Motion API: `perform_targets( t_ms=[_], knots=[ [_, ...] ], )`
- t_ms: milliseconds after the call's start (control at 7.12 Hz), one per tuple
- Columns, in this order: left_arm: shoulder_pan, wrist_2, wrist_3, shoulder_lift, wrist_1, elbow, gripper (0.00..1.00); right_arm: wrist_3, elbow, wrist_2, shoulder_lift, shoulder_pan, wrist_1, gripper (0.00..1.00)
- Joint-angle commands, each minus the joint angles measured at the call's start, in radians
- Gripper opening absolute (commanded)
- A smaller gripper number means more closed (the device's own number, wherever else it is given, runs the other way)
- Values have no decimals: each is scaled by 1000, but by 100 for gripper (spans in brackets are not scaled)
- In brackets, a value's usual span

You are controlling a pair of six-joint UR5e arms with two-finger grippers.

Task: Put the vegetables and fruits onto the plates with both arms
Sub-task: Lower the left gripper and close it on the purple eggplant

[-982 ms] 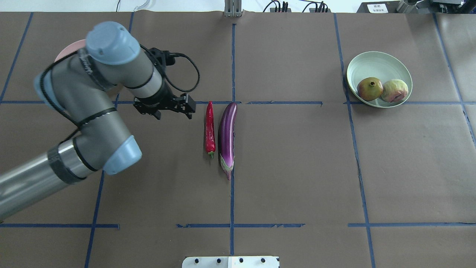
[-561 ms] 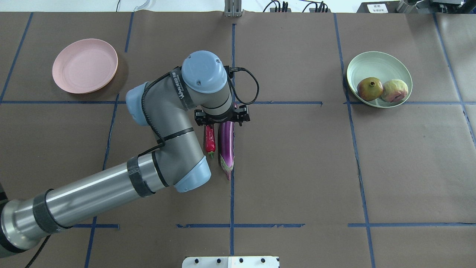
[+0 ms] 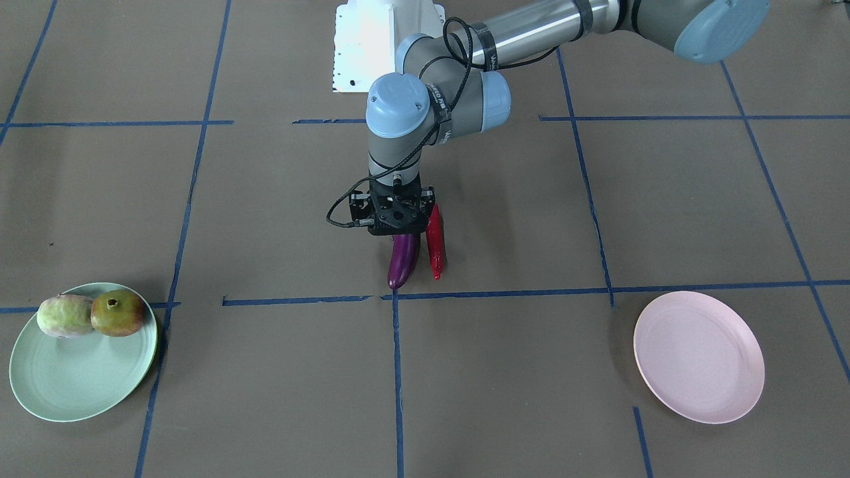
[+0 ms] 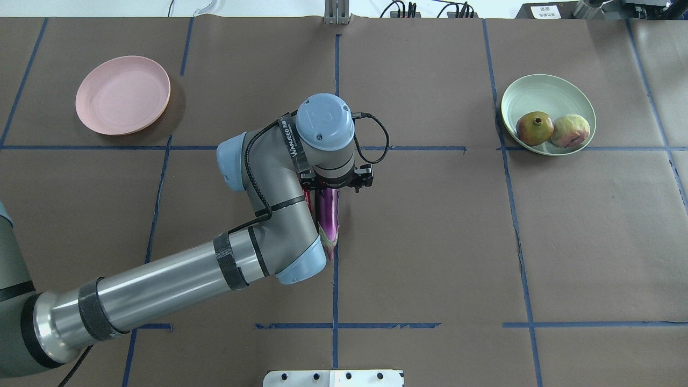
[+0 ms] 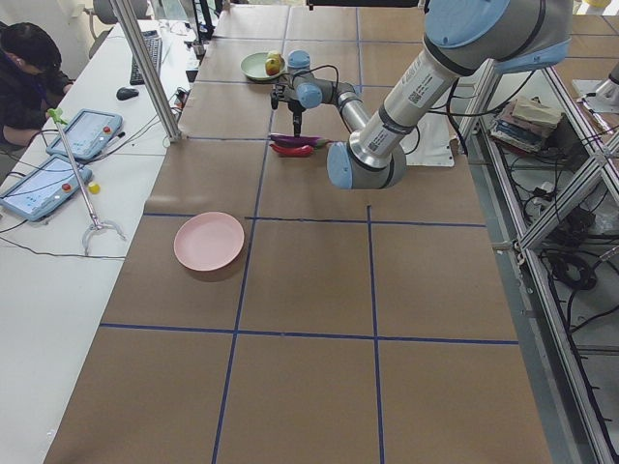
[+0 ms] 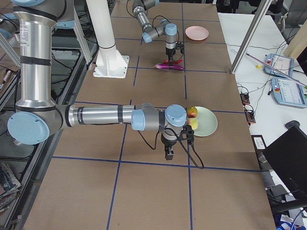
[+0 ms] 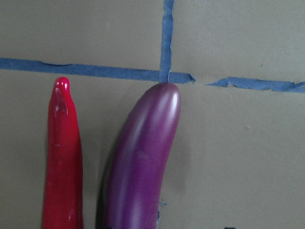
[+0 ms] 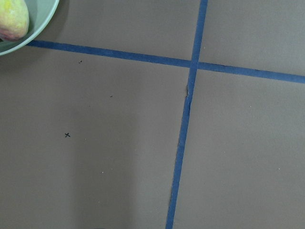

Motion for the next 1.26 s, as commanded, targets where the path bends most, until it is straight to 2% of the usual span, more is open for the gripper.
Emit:
perform_targets(
  t_ms=[0,702,1123],
  knots=[
    [-4,3,6,2,1,5,80,0,-1,1,0,0,0,100],
    [-22,2,7,35,2,-13,79,0,-2,-1,1,0,0,100],
    [-13,2,0,35,-1,-12,59,0,-4,-1,0,0,0,100]
  ],
)
